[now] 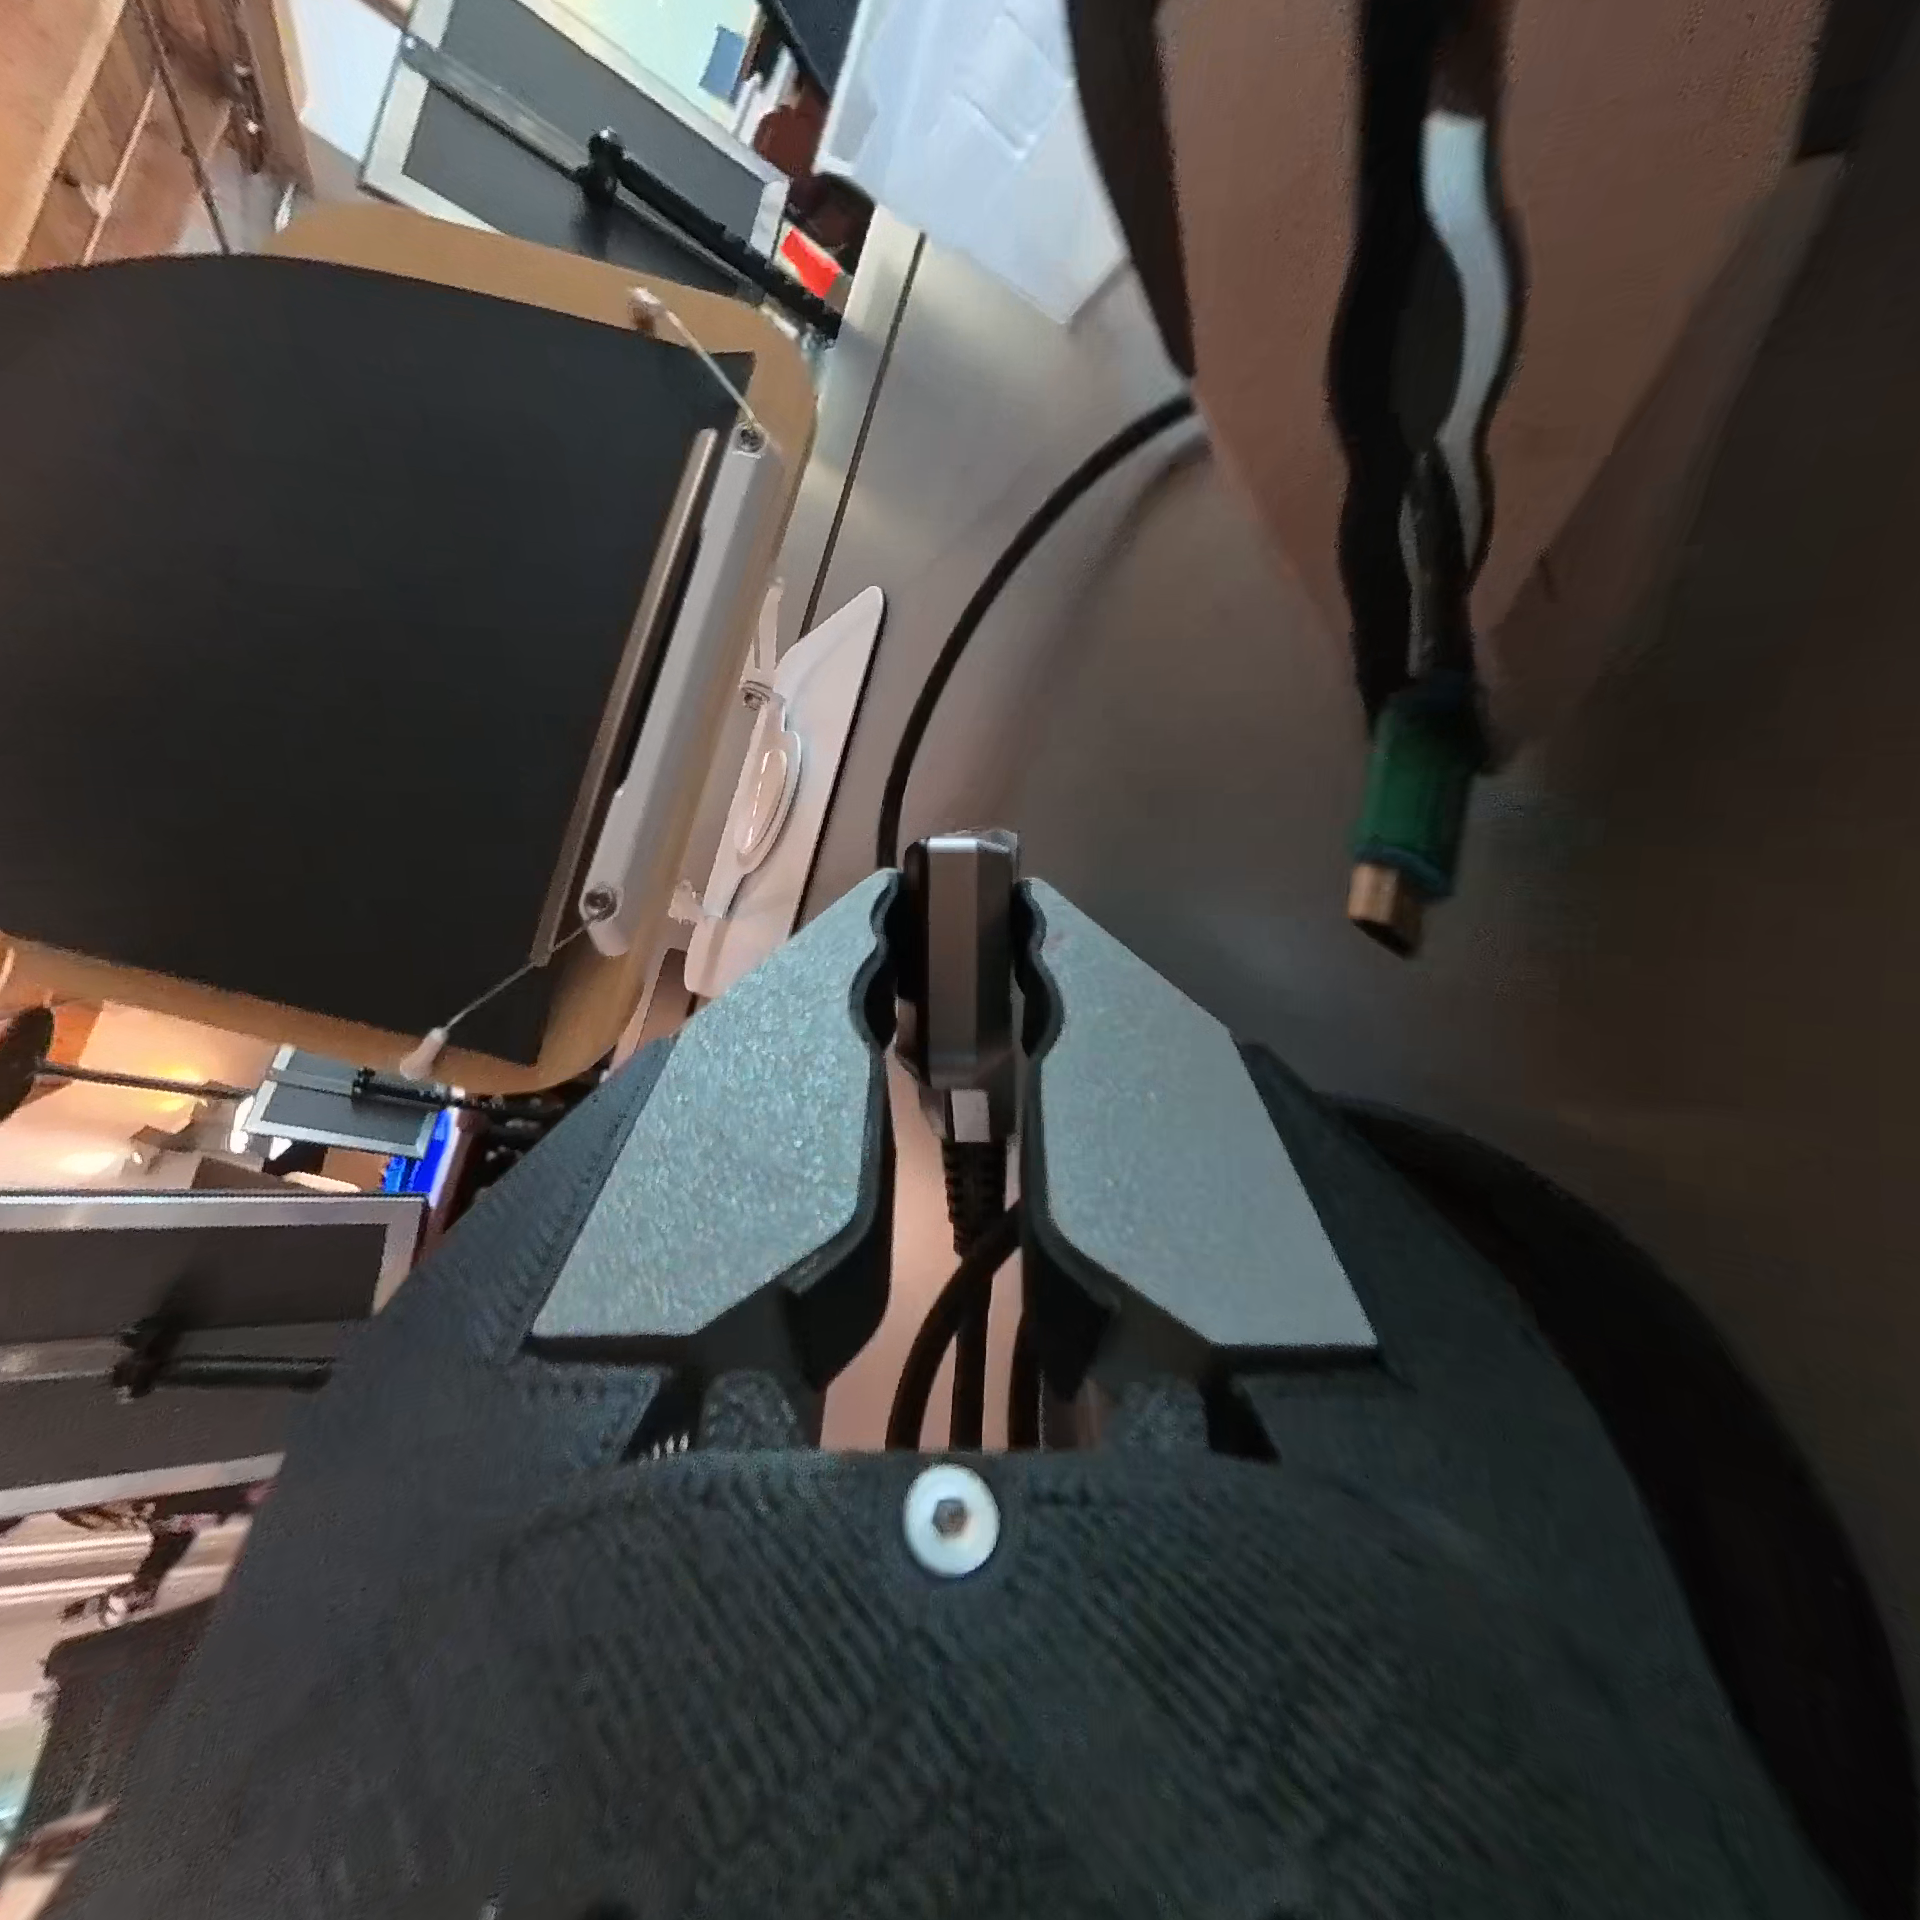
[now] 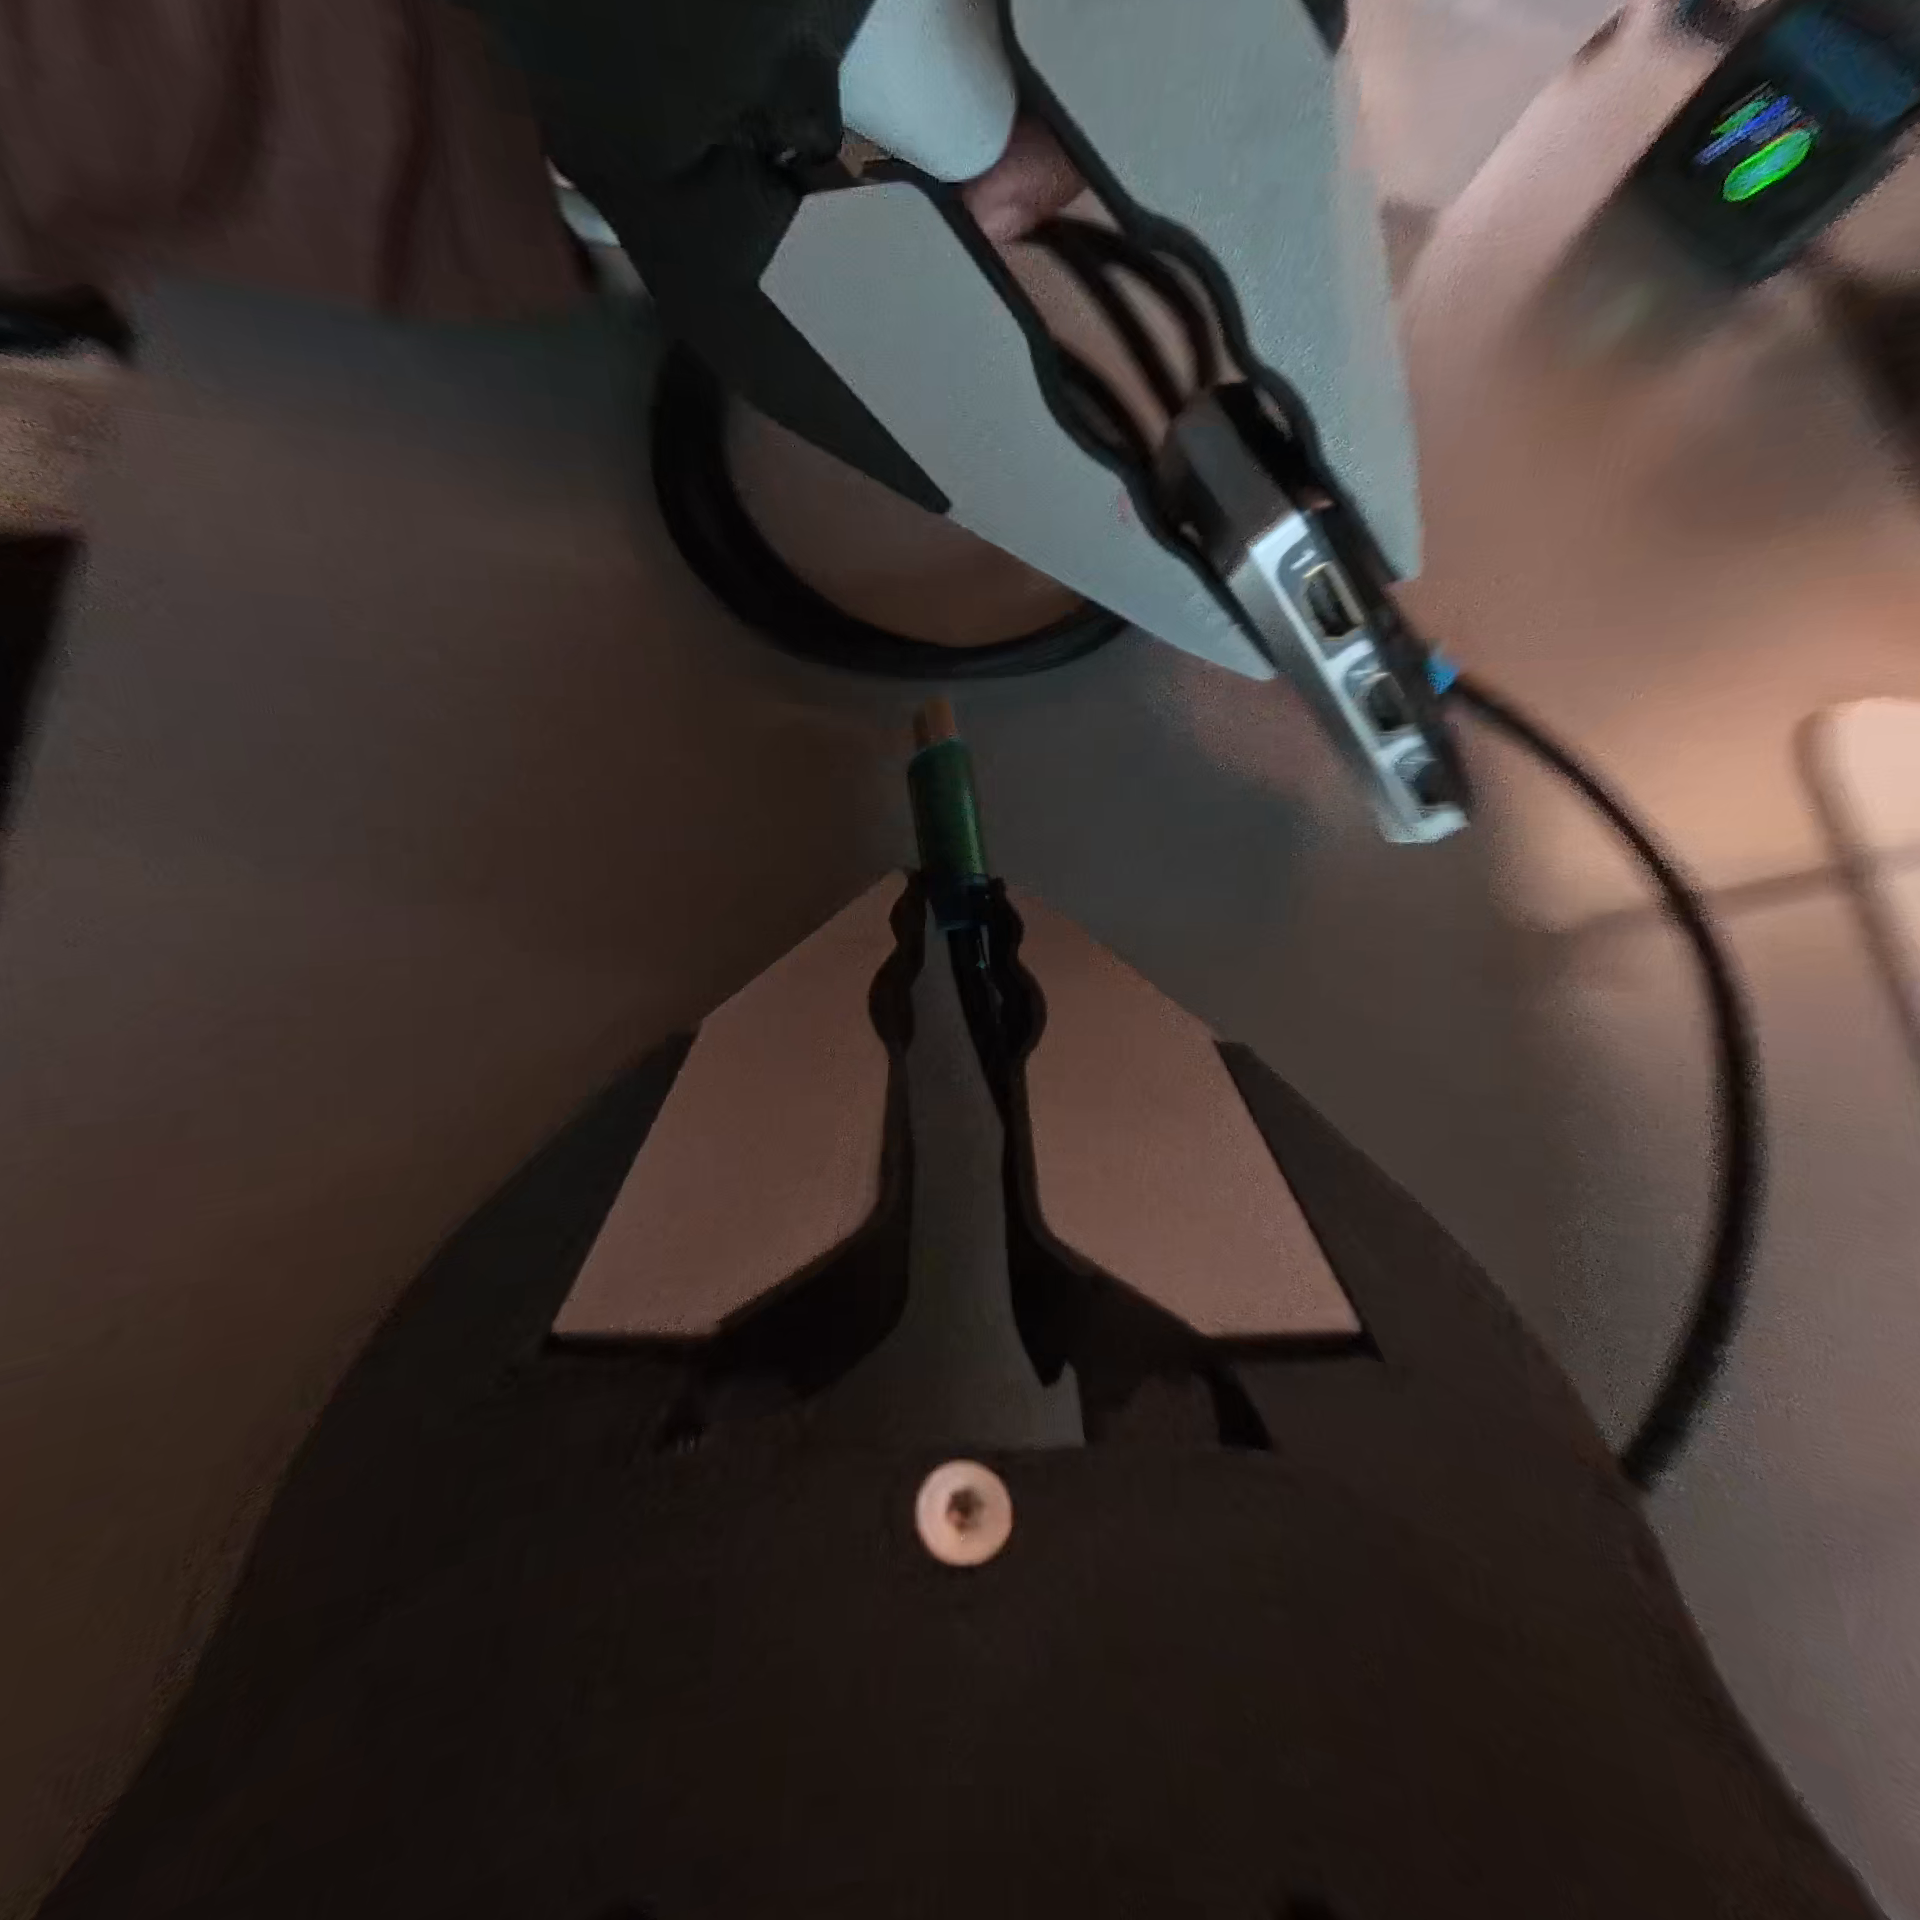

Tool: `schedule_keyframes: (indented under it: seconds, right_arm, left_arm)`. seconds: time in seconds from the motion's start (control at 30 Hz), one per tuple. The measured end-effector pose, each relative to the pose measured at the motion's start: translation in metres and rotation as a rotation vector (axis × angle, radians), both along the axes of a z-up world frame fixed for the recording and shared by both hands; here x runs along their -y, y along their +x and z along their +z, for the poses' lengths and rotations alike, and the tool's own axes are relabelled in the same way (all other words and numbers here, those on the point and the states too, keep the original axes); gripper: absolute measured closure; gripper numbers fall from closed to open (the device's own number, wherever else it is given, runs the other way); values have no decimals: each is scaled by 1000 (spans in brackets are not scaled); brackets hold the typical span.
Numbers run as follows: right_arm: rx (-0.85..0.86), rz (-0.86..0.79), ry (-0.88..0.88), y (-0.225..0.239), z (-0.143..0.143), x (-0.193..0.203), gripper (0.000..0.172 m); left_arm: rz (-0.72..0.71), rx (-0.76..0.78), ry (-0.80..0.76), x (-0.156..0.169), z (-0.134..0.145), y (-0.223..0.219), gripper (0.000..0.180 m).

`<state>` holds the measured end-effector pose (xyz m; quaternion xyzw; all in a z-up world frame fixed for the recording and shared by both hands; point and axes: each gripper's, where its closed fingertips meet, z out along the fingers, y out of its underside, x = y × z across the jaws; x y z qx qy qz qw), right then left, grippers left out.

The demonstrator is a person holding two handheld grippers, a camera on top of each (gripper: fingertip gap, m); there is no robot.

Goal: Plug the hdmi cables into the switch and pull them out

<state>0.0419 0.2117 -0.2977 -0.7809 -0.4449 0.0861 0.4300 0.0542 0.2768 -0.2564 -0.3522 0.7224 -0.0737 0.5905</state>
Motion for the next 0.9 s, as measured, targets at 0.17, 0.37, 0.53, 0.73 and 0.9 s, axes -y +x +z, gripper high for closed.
schedule_keyframes:
  seconds: [0.17,0.37,0.53,0.73,0.9]
  right_arm:
    - [551,-263,465,47,33,-23,164]
    - [876,-327,708,42,54,-31,165]
    - [972,-301,758,40,52,-33,165]
    - [942,-231,737,36,43,-31,165]
    - [912,-204,737,33,42,-27,165]
  left_arm:
    - [41,16,-33,-7,4,-2,162]
    - [44,-9,-6,-5,0,0,163]
    - [18,-27,0,1,-4,2,163]
    - [-40,-31,28,8,-5,2,163]
    - [-51,-43,54,9,-7,2,163]
